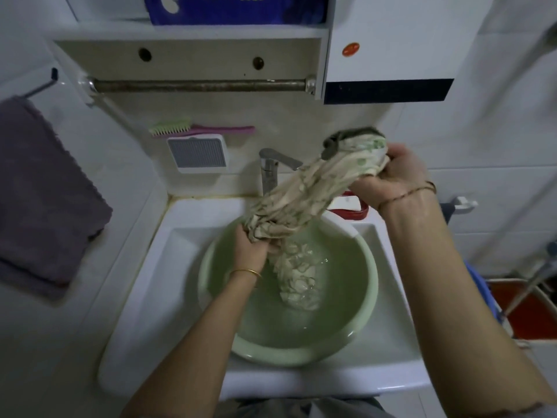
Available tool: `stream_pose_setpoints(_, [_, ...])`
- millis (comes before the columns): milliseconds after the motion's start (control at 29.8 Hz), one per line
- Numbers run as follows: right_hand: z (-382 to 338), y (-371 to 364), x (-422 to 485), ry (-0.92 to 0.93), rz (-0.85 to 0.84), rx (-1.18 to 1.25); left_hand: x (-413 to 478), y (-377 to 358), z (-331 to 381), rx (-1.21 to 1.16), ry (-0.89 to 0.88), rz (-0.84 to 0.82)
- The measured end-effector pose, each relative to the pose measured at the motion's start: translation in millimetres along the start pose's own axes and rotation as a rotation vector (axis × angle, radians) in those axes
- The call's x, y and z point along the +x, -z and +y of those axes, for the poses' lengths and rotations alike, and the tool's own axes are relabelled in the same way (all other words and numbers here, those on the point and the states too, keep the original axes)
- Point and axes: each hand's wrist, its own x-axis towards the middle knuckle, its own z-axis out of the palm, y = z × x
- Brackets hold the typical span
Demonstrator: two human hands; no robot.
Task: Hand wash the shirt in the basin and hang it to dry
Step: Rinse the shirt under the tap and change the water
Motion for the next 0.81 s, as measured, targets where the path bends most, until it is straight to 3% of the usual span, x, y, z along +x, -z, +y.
stream_pose_setpoints(134, [-9,60,19,0.039,0.158,-0.217,3,13,27,0.055,-0.072,0.055])
stream_pose_setpoints(268, [23,121,34,-0.137,0.361,-0.575,6,12,62,0.173,-0.238,-0.005])
stream_pose_setpoints(336, [37,141,38,-0.17,0.377,-1.045,6,8,75,0.219,-0.316,-0.065])
stream_pose_setpoints(436, [42,167,40,0.005,0.323,-1.861,5,3,90,0.335,-0.438,-0.116])
stream_pose_setpoints(537, [35,180,31,0.221,0.483,-2.294,5,-1,99,0.529,-0.608,-0.142])
stream_pose_setpoints(638, [30,195,28,0.123,0.671,-2.306,3,-3,105,0.602,-0.69,-0.18])
stream_pose_setpoints(738, [31,210,28,-0.026,0.574,-1.98,1,-4,104,0.625,-0.687,-0.188])
stream_pose_setpoints(805, [33,214,24,0.056,0.527,-1.835,-1,-5,103,0.653,-0.671,-0.192])
